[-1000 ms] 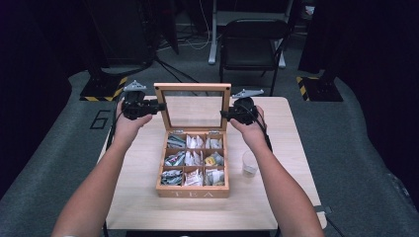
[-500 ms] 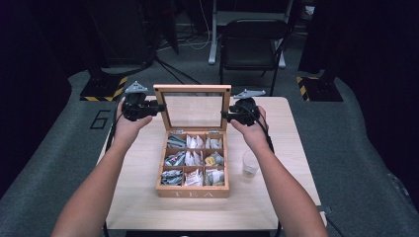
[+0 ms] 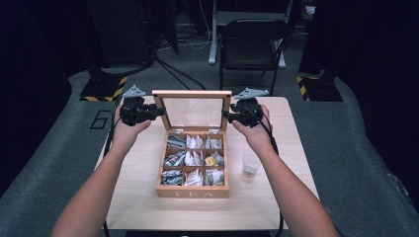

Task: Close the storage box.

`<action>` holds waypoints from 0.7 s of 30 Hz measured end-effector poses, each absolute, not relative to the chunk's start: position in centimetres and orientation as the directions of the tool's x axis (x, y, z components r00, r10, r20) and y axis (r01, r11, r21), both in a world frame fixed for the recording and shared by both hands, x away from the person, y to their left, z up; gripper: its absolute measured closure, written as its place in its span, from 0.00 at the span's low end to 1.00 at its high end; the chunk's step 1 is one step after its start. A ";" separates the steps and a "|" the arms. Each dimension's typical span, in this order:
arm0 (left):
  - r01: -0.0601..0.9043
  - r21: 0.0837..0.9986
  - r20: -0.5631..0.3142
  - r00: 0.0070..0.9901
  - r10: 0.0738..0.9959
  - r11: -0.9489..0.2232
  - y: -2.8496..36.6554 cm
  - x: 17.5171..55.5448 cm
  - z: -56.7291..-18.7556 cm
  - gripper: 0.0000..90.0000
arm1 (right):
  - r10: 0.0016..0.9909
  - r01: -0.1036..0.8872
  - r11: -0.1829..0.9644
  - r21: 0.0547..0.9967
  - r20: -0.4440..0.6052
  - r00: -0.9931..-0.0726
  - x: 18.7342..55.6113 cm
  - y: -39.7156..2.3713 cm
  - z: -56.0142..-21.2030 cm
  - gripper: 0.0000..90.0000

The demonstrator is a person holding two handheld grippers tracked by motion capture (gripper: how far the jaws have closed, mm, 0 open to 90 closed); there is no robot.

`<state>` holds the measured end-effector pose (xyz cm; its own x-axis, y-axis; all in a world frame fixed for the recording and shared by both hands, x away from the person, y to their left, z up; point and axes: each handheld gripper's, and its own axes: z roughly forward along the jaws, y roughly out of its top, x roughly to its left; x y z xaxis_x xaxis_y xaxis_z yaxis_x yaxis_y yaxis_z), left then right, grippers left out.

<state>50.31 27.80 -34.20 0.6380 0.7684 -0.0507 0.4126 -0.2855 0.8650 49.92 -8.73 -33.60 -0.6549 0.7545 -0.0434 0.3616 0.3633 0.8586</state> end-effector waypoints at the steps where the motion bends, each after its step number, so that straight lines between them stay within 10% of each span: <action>1: 0.414 0.864 -0.051 0.639 0.767 -0.287 27.8 50.3 -34.2 0.71 | 0.755 0.363 0.359 0.860 -0.038 -0.655 49.8 -8.7 -33.5 0.62; 21: 0.406 0.864 -0.048 0.655 0.754 -0.298 28.1 48.7 -33.7 0.70 | 0.733 0.346 0.394 0.851 -0.064 -0.677 48.8 -8.4 -32.2 0.71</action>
<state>48.75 28.12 -33.67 0.6550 0.7541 -0.0477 0.4056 -0.2976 0.8642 48.85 -8.44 -32.15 -0.6770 0.7332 -0.0643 0.3462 0.3944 0.8512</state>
